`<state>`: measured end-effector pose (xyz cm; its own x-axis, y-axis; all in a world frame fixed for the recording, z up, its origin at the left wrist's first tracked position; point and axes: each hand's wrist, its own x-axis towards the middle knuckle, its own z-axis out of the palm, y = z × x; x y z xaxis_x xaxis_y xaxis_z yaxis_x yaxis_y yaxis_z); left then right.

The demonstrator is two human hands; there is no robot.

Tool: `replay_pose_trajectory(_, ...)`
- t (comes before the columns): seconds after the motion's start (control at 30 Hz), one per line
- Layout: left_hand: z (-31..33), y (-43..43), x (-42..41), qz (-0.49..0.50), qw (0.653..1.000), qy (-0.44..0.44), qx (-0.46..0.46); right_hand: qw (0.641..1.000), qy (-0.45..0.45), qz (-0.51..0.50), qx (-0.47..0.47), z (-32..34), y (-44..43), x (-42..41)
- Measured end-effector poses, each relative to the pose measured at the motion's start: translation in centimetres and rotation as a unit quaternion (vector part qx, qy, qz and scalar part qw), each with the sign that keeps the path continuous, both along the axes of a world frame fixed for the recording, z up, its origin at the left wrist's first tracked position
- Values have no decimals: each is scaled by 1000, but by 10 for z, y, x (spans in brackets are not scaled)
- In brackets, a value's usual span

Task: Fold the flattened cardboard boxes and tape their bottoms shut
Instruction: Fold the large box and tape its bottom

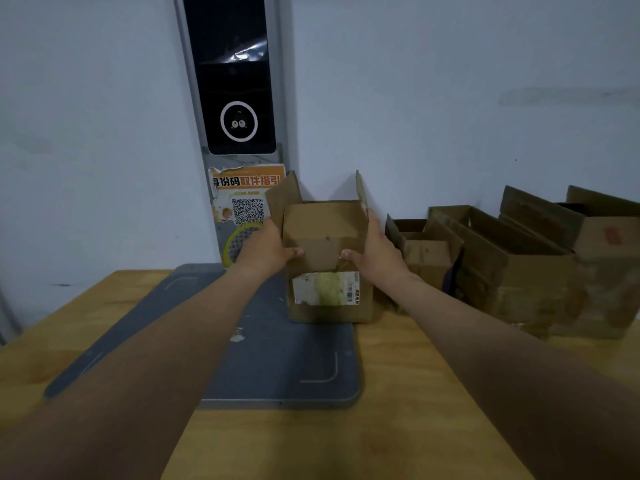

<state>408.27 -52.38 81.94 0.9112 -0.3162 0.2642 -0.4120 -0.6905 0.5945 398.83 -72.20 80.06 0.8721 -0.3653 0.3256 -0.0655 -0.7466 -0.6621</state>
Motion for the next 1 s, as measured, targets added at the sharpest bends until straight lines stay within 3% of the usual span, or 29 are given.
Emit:
replay_pose_trajectory(0.17, -2, 27, -29, 12, 999, 29, 16, 998, 64, -13, 2, 8, -4, -37)
replay_pose_trajectory(0.3, 5, 49, -88, -39, 994, 68, -71, 997, 80, -15, -16, 16, 6, -91)
replay_pose_trajectory(0.5, 13, 69, -239, -176, 957, 131, -190, 989, -24, 127, 68, 37, 59, -209)
replay_pose_trajectory(0.63, 7, 72, -325, -240, 929, 151, -239, 975, -29, 184, 117, 45, 81, -280)
replay_pose_trajectory(0.83, -4, 68, -396, -292, 899, 163, -284, 973, -111, 116, 163, 38, 88, -349)
replay_pose_trajectory(1.0, -9, 58, -421, -212, 877, 197, -384, 968, -204, 106, 98, 23, 90, -383)
